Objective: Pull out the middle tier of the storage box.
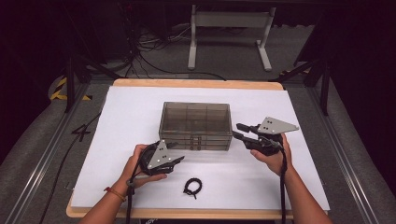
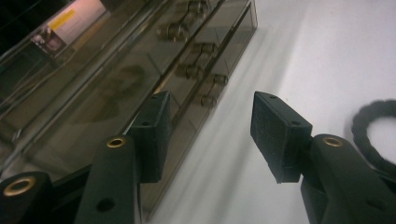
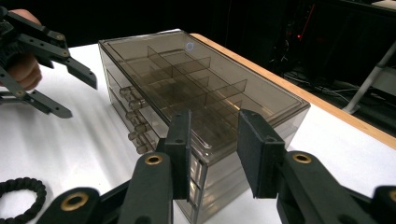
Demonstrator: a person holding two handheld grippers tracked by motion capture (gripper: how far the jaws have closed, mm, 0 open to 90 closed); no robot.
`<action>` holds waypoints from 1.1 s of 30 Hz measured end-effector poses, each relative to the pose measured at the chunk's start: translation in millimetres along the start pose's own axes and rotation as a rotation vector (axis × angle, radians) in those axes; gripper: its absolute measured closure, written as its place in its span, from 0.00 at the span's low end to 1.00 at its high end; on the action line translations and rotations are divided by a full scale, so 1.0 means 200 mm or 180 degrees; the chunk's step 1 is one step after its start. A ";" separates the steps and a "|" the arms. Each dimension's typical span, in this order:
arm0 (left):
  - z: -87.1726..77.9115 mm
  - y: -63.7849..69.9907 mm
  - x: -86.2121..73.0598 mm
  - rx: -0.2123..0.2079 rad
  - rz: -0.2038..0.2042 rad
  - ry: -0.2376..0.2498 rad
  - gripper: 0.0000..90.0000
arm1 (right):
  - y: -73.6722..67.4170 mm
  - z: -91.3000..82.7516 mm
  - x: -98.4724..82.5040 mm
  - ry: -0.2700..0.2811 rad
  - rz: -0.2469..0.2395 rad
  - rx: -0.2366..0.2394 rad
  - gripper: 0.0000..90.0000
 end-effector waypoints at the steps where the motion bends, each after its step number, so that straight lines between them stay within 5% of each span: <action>1: 0.01 0.00 0.01 -0.0003 0.0033 0.0018 0.56 | 0.00 0.01 0.00 0.0003 0.0011 0.0011 0.74; 18: 0.18 0.04 0.05 0.0310 0.0592 -0.0132 0.63 | -0.02 0.10 -0.01 -0.0046 0.0029 0.0052 0.74; 27: 0.23 0.03 0.05 0.0671 0.0857 -0.0164 0.69 | -0.02 0.11 -0.01 -0.0055 0.0025 0.0049 0.74; 33: 0.25 0.05 0.04 0.0899 0.1200 -0.0238 0.69 | -0.02 0.12 -0.01 -0.0055 0.0020 0.0052 0.74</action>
Point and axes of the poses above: each handheld gripper's, and its own axes: z roughly forward along the jaws, x roughly out of its top, y roughly to its right, the point moved 10 cm from there along z, roughly forward along the jaws, and after that the axes turned 4 degrees about y, right-handed, at the moved point
